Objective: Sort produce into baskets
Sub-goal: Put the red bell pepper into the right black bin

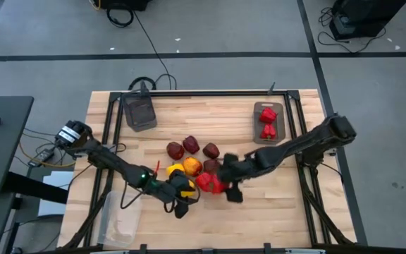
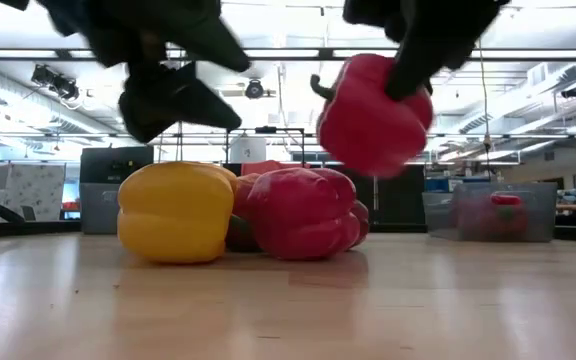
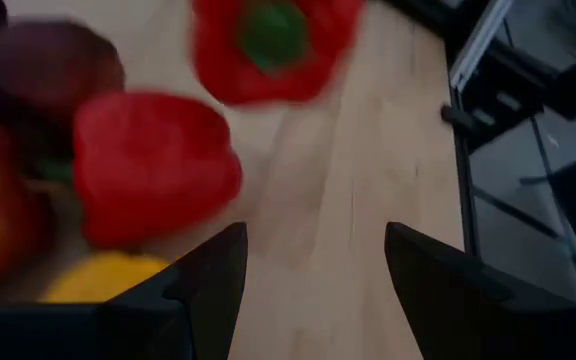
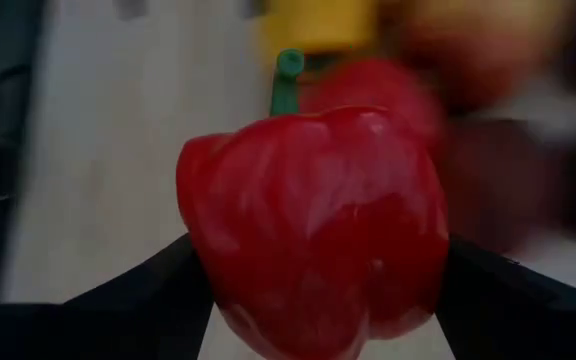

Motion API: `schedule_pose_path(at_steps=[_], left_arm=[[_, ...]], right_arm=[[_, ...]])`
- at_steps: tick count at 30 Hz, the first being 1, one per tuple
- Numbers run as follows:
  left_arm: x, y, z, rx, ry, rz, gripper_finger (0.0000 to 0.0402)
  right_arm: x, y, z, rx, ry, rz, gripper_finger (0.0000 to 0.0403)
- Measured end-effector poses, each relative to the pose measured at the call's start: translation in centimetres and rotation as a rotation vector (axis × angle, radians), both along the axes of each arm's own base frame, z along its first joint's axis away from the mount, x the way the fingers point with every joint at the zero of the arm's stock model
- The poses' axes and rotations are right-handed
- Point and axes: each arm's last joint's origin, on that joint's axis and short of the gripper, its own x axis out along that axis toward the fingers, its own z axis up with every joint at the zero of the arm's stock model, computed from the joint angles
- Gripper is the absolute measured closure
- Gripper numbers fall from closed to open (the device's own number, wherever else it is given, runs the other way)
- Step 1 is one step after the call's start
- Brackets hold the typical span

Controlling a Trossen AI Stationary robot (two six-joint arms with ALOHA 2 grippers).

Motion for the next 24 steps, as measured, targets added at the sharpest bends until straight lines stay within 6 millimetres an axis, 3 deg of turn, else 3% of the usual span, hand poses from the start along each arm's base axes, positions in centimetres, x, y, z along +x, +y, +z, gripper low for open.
schedule_pose_path(at_steps=[4, 10, 18, 24], left_arm=[[1.2, 1.2, 1.0, 0.004, -0.033, 0.040, 0.0159], [2.9, 3.8, 2.4, -0.017, -0.070, 0.122, 0.0159], [4.3, 5.6, 3.8, -0.179, -0.068, 0.035, 0.0159], [4.5, 6.3, 3.8, -0.189, -0.067, 0.056, 0.0159]], right_arm=[[-2.7, -3.6, 2.7, -0.128, 0.049, -0.170, 0.0086], [-7.5, -10.2, 3.4, -0.208, 0.175, -0.511, 0.0086], [-14.1, -16.4, 2.0, -0.172, 0.224, -0.901, 0.0077], [-16.3, -19.5, -0.7, -0.108, 0.268, -1.007, 0.0054]])
